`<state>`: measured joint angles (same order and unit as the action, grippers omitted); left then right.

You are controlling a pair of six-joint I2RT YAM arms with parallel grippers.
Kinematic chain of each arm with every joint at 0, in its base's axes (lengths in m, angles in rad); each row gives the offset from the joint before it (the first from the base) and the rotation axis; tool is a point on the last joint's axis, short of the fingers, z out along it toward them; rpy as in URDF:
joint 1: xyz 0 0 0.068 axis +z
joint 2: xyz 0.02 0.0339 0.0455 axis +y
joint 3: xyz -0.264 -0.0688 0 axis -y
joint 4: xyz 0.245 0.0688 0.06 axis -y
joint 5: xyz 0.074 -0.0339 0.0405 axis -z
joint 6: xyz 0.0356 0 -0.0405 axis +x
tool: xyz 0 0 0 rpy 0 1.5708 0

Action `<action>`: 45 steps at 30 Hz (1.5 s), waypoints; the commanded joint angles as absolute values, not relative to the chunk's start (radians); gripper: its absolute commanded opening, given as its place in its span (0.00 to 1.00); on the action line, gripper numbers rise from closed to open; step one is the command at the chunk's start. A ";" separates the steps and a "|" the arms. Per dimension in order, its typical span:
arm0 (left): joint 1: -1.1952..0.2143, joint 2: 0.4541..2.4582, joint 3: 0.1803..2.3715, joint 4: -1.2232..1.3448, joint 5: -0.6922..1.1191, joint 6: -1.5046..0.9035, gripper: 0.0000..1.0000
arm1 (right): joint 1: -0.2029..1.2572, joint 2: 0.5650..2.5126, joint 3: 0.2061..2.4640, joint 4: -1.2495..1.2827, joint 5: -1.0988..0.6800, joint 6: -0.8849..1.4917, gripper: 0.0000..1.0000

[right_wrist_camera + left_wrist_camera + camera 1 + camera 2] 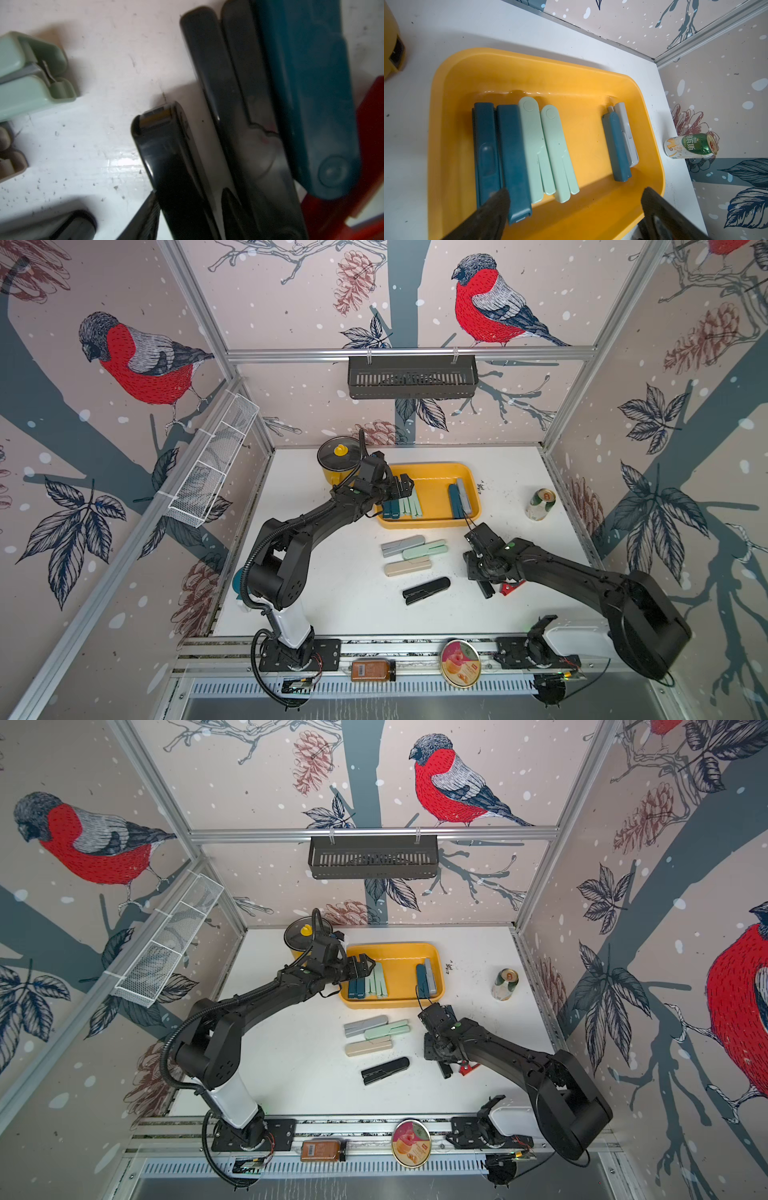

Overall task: Put the pruning pliers into the storage box
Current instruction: Pick up the pruning pliers from the center of the board, then place the pruning pliers in the storage box.

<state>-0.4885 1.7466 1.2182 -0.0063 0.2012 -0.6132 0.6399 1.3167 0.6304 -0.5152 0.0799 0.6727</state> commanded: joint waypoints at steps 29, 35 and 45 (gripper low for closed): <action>-0.398 1.674 1.076 0.047 0.193 -0.641 0.99 | 0.590 1.317 0.917 -0.530 0.136 0.560 0.25; -0.397 1.683 1.064 0.045 0.207 -0.634 0.98 | 0.535 1.364 1.005 -0.472 0.103 0.520 0.24; -0.398 1.681 1.047 0.049 0.213 -0.632 0.99 | 0.467 1.579 1.249 -0.426 0.072 0.438 0.24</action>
